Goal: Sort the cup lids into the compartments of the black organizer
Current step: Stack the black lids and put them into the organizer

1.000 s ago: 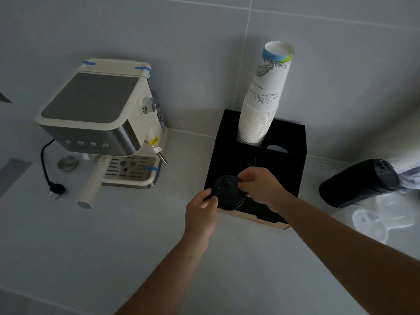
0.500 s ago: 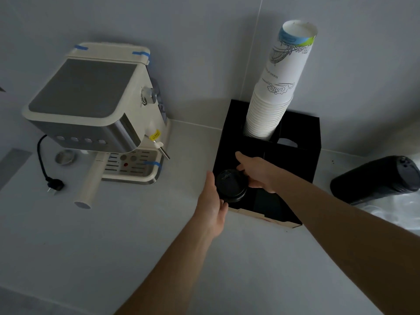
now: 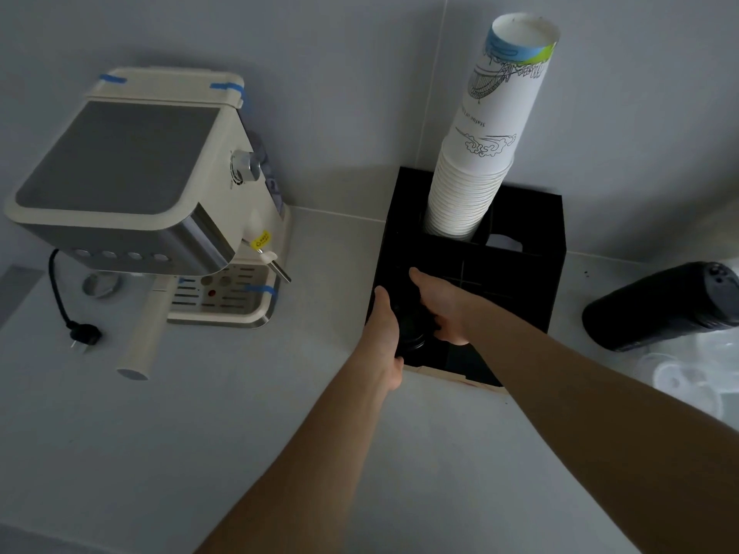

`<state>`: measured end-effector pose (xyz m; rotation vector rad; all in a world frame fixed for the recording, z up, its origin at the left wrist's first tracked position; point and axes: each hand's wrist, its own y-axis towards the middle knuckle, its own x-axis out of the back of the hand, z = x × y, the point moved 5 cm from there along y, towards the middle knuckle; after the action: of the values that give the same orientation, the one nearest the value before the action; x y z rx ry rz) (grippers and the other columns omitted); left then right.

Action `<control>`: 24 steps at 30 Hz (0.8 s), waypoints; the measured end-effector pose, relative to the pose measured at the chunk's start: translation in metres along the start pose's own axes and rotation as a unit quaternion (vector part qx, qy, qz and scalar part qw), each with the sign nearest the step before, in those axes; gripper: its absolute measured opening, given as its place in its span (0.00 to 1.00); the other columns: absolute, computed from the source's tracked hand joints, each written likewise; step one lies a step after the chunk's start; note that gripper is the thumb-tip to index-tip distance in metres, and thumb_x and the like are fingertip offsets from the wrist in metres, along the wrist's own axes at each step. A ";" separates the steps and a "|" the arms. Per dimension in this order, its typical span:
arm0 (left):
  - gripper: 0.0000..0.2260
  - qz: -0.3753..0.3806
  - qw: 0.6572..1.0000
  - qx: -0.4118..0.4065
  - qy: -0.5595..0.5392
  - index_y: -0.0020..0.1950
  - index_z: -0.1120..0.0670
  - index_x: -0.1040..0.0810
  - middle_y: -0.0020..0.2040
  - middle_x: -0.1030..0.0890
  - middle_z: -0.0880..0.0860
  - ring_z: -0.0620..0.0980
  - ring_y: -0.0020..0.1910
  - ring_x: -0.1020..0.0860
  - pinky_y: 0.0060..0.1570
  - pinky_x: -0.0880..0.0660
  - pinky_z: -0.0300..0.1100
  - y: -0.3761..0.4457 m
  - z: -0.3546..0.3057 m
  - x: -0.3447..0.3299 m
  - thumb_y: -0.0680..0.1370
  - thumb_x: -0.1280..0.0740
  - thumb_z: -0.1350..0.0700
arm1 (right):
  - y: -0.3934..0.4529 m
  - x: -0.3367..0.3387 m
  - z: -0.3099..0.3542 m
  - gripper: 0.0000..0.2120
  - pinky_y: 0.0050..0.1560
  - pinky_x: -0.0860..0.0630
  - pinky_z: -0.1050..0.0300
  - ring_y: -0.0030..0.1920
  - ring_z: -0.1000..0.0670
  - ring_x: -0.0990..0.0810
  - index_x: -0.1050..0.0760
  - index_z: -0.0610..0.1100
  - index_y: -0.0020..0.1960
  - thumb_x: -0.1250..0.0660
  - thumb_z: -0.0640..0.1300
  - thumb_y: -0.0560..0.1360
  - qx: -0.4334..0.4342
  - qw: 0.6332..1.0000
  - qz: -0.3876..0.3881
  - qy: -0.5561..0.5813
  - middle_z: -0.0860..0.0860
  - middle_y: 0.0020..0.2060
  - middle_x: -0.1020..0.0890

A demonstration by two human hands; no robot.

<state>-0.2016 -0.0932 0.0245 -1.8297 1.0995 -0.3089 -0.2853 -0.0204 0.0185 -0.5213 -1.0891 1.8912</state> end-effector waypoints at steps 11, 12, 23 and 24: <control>0.37 -0.007 1.000 0.021 0.007 0.77 0.49 0.42 0.77 0.39 0.54 0.53 0.76 0.40 0.75 0.43 0.51 -0.002 -0.001 0.001 0.74 0.45 0.30 | 0.002 0.001 -0.001 0.42 0.76 0.42 0.44 0.74 0.47 0.34 0.37 0.48 0.76 0.43 0.72 0.69 0.005 1.000 -0.014 -0.006 0.49 0.75 0.32; 0.36 -0.007 1.000 0.021 0.004 0.77 0.50 0.42 0.77 0.39 0.54 0.54 0.76 0.40 0.75 0.43 0.51 -0.003 -0.001 0.001 0.74 0.45 0.31 | -0.003 0.001 0.001 0.40 0.76 0.43 0.45 0.74 0.47 0.35 0.37 0.48 0.76 0.44 0.71 0.72 0.004 1.000 -0.020 -0.007 0.49 0.75 0.33; 0.34 0.020 0.999 0.004 -0.046 0.77 0.56 0.41 0.76 0.37 0.59 0.57 0.75 0.38 0.72 0.38 0.51 -0.026 -0.004 0.014 0.77 0.42 0.36 | -0.030 0.007 0.004 0.34 0.74 0.42 0.49 0.76 0.45 0.37 0.41 0.43 0.77 0.42 0.62 0.79 0.051 0.997 -0.042 0.037 0.47 0.76 0.36; 0.34 0.026 0.999 -0.001 -0.048 0.77 0.57 0.41 0.75 0.36 0.60 0.58 0.74 0.37 0.72 0.38 0.52 -0.028 -0.004 0.017 0.78 0.43 0.37 | -0.034 0.009 0.003 0.35 0.74 0.42 0.49 0.76 0.44 0.38 0.42 0.42 0.78 0.42 0.62 0.79 0.054 0.997 -0.042 0.045 0.45 0.77 0.37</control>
<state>-0.1791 -0.1052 0.0455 -1.7947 1.0794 -0.1879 -0.2763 -0.0059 0.0493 -0.4875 -0.9301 1.8250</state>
